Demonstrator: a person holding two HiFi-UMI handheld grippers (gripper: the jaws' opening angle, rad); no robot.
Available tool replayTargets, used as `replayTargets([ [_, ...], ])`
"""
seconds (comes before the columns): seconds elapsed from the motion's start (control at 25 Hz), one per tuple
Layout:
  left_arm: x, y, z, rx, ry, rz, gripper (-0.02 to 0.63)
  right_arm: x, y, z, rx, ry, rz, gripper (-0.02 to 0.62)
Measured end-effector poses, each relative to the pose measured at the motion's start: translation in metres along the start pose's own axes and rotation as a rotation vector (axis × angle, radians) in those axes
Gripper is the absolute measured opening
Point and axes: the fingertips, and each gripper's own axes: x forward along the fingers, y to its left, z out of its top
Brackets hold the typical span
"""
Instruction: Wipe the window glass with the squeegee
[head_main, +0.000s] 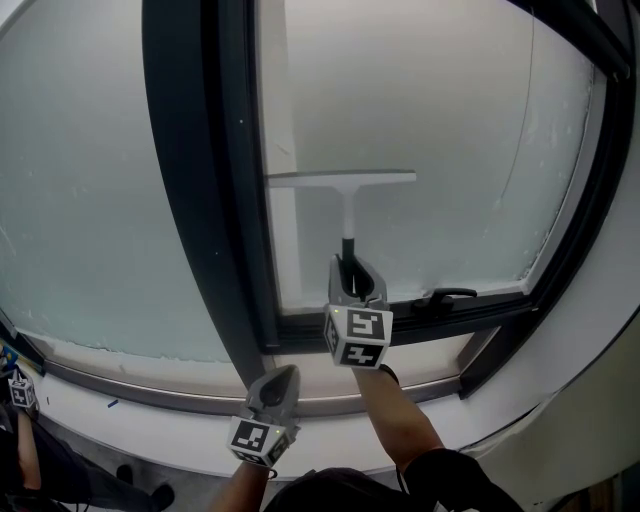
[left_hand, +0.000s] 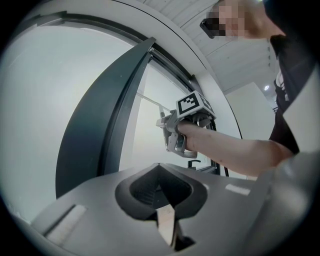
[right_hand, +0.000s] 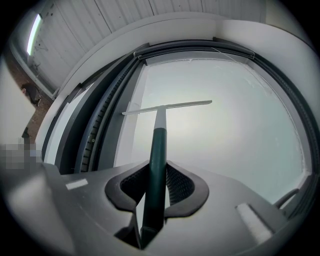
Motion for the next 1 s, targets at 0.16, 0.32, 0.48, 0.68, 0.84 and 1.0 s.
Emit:
replayTargets([
  [0.16,-0.001,0.001,-0.003,-0.004,0.007,0.003,-0.002,-0.002,0.000,-0.010,0.000,0.016,-0.007,0.086],
  [0.32,-0.002,0.001,-0.004,-0.051,-0.015,0.009,-0.002,-0.003,-0.001,-0.019,-0.005,0.035,-0.012,0.086],
  [0.48,-0.003,0.001,-0.007,-0.047,0.001,0.004,-0.002,-0.004,-0.001,-0.030,-0.001,0.054,-0.016,0.086],
  [0.68,-0.005,0.002,-0.008,-0.060,-0.001,0.006,-0.002,-0.006,0.001,-0.040,0.007,0.070,-0.016,0.086],
  [0.84,-0.008,0.004,-0.010,-0.051,0.008,0.010,-0.002,-0.008,0.002,-0.048,0.012,0.083,-0.013,0.086],
  [1.0,-0.008,0.008,-0.008,-0.052,0.003,0.023,-0.002,-0.012,0.003,-0.058,0.016,0.106,-0.015,0.086],
])
